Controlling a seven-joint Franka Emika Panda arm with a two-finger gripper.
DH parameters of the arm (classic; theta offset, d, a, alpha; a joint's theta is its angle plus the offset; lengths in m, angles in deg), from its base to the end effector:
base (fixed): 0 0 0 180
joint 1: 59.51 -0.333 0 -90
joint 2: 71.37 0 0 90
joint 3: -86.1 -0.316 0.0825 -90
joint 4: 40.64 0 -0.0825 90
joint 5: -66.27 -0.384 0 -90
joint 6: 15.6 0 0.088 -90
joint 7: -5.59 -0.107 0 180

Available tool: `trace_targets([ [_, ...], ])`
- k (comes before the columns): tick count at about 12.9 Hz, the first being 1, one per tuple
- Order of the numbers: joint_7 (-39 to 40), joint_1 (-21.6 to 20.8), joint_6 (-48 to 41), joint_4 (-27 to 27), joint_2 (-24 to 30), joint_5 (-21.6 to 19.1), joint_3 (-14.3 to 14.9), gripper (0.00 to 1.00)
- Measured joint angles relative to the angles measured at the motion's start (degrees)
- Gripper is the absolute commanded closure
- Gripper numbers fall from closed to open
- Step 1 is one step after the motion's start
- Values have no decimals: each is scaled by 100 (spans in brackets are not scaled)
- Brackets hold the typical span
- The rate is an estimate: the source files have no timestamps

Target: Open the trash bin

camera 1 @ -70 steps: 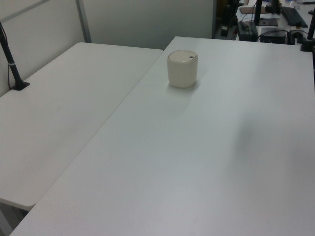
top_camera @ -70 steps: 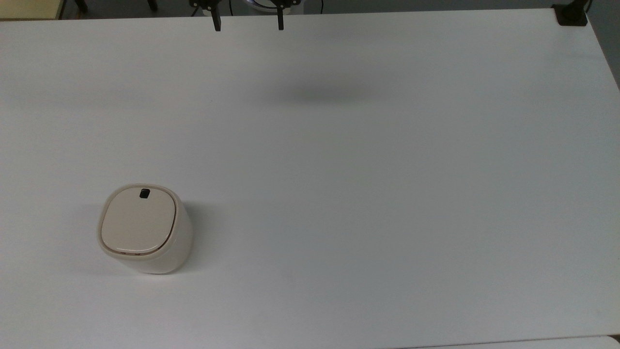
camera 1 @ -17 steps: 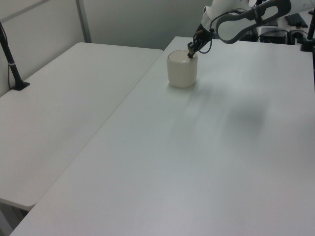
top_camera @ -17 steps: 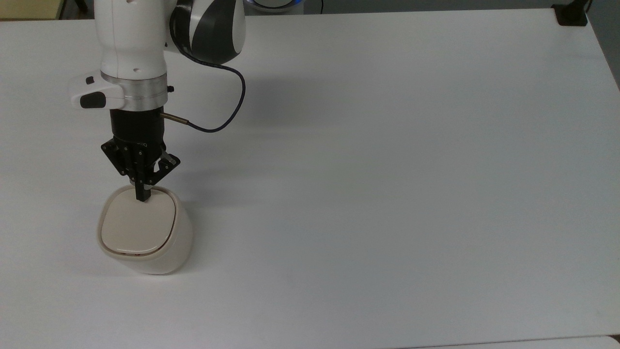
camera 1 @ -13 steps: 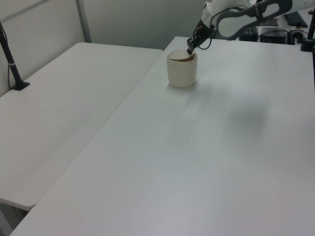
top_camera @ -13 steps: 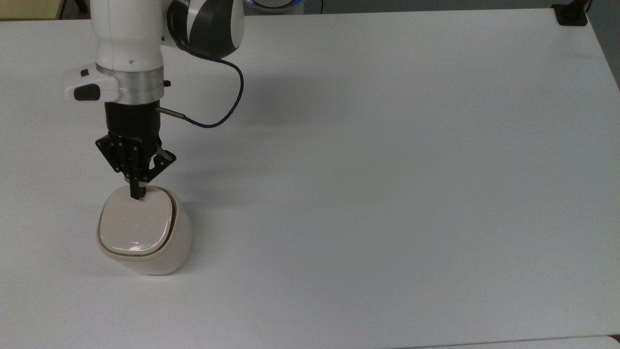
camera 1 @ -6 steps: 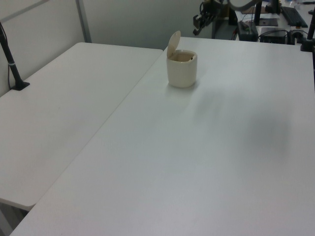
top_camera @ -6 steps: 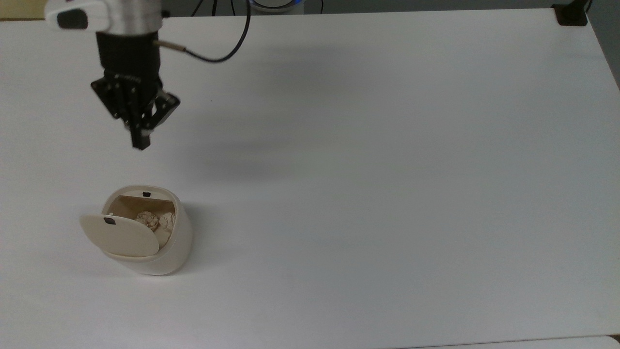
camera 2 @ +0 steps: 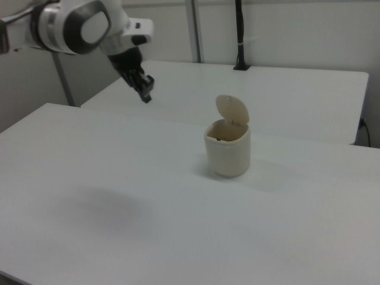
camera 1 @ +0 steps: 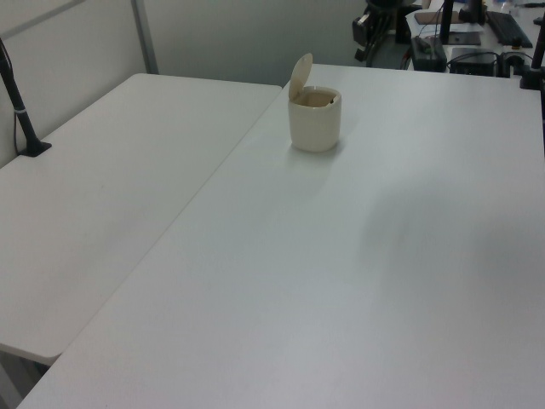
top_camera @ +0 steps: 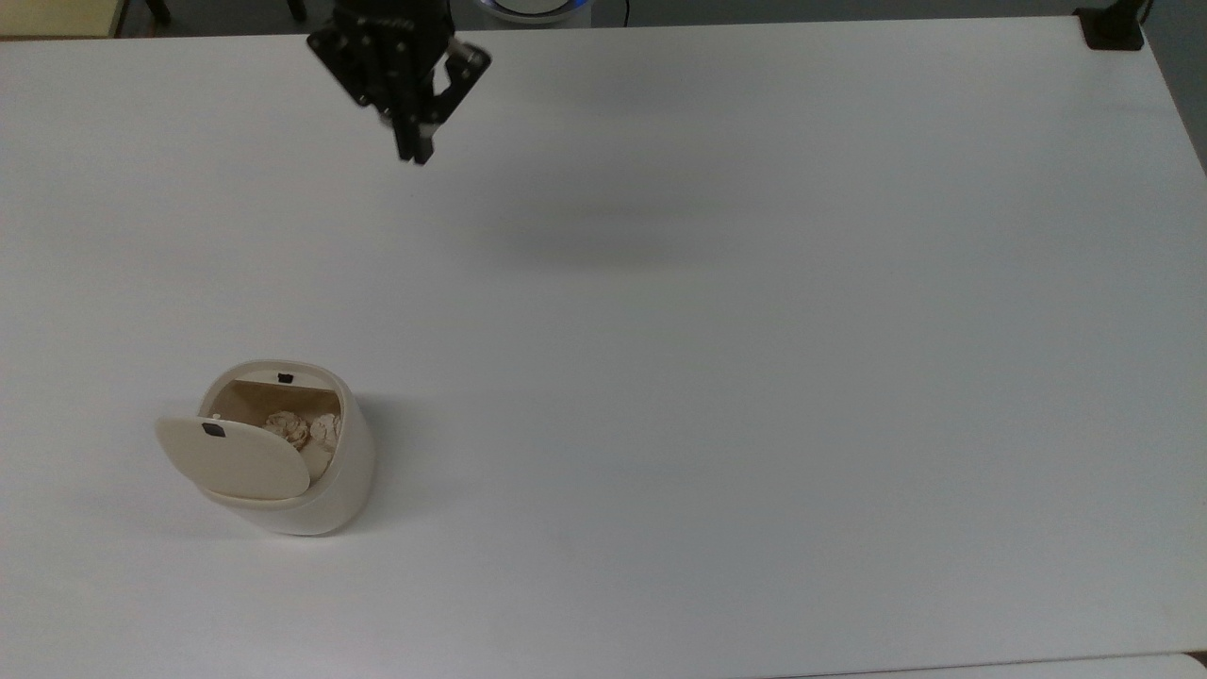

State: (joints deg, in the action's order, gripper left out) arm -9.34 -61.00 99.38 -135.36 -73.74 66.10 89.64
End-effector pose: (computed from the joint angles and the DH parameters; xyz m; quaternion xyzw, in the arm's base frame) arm 0.6030 -0.0207 0.6050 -0.9770 0.1460 -0.1545 0.0176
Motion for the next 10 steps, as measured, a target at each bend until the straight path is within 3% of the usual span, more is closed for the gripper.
trace_targets([
  [1, -2, -99, -359, -4, 159, 0, 0, 72],
  [2, -2, -157, -605, -5, 257, 0, 0, 50],
  [3, -2, -211, -879, -7, 356, 0, 0, 10],
  [4, -2, -271, -1229, -14, 479, 0, -1, 0],
  [10, 468, -338, -1485, -74, 515, 4, 2, 0],
])
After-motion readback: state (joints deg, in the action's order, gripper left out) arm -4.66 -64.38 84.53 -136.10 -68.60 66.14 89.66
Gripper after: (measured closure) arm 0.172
